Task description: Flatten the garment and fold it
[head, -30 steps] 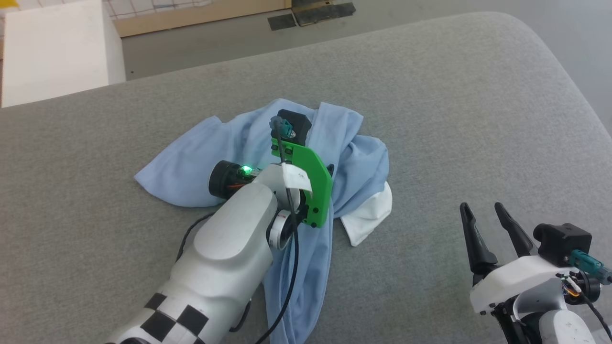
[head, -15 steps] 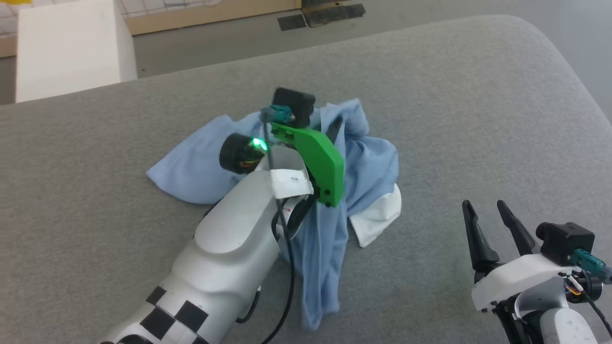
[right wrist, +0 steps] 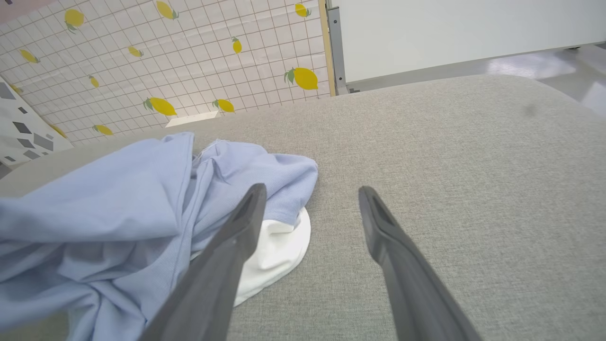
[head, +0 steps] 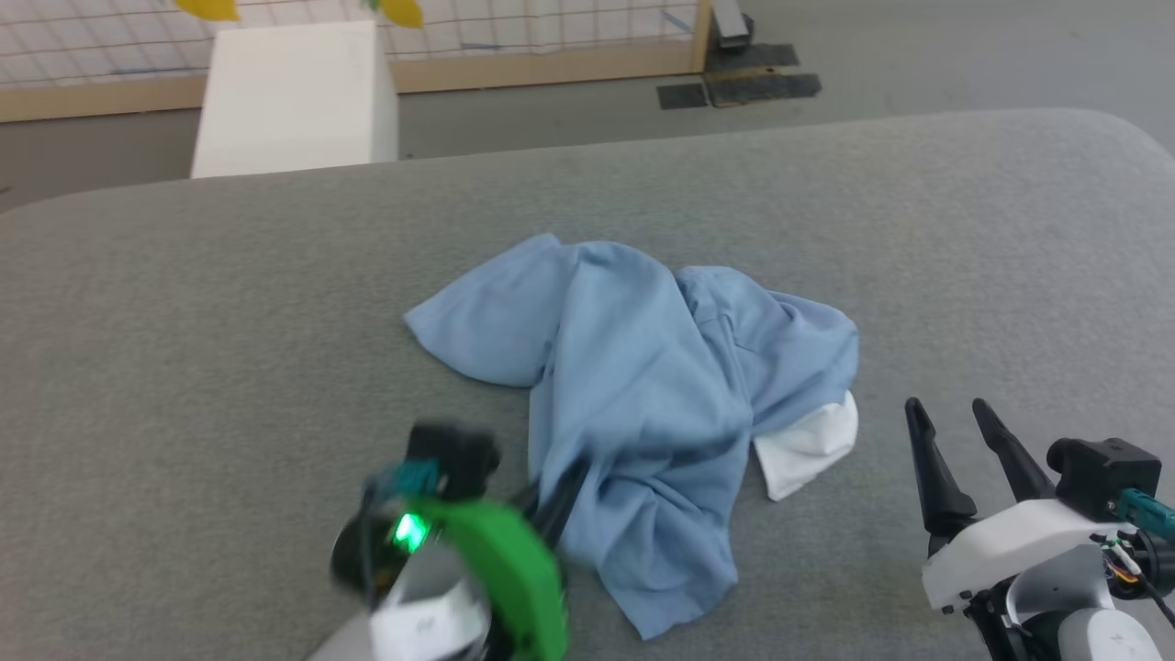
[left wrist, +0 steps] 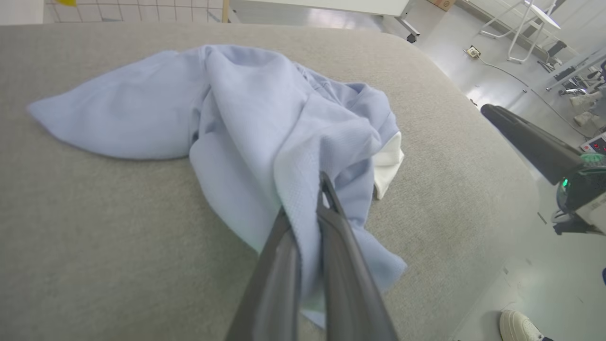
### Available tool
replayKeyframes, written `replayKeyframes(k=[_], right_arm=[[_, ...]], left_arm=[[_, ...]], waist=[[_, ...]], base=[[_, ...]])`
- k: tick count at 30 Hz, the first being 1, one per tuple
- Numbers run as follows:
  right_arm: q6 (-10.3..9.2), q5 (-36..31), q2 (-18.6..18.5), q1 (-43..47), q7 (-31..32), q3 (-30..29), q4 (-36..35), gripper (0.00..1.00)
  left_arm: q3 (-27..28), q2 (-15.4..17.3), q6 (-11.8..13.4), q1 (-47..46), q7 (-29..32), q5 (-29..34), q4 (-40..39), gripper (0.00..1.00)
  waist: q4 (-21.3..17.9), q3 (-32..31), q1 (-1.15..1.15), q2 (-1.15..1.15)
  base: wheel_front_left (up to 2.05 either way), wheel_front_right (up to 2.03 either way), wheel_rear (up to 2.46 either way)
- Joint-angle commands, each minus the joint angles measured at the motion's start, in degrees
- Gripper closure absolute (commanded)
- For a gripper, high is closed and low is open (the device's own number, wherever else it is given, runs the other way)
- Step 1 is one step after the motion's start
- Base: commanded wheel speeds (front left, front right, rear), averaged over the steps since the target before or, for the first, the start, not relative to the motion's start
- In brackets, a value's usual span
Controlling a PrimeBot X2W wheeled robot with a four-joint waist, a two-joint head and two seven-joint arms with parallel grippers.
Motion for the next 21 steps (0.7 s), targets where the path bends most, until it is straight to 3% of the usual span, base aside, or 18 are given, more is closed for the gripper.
replayKeyframes(k=[1,6,11,12,13,17,21], right_arm=[[-0.08,-0.45,0.04,0.93,0.24,-0.29,-0.45,0.00],[-0.08,-0.79,0.04,1.64,1.32,-0.49,-0.85,0.00],[-0.08,-0.64,0.04,1.68,2.00,0.09,-0.97,0.00],[-0.08,-0.59,0.04,1.70,2.08,0.15,-1.01,0.00],[-0.08,-0.56,0.04,1.73,2.13,0.17,-1.04,0.00],[-0.08,-0.60,0.04,2.10,2.30,0.25,-1.20,0.00],[-0.08,-0.40,0.04,2.39,2.31,0.00,-1.59,0.00]], left_arm=[[0.16,1.51,1.43,3.38,1.13,-1.44,-2.11,1.00],[-0.37,7.15,5.49,13.61,8.11,-6.34,-5.40,1.00],[-0.81,9.81,8.14,17.26,13.15,-9.04,-1.87,1.00],[0.19,9.10,8.54,16.81,11.02,-8.40,-1.55,0.30],[0.94,8.35,8.56,16.42,9.12,-7.97,-1.38,0.00],[3.23,5.81,6.85,13.93,1.46,-5.89,-1.15,0.00],[6.96,3.22,6.77,9.43,-8.22,-2.06,0.24,0.00]], waist=[[2.45,-1.19,0.00,0.00],[4.34,-1.63,0.00,0.00],[4.81,-2.37,0.00,0.00],[4.85,-2.49,0.00,0.00],[4.88,-2.59,0.00,0.00],[4.81,-3.06,0.00,0.00],[4.42,-3.05,0.00,0.00]], base=[[0.00,0.00,0.00],[0.00,0.00,0.00],[0.00,0.00,0.00],[0.00,0.00,0.00],[0.00,0.00,0.00],[0.00,0.00,0.00],[0.00,0.00,0.00]])
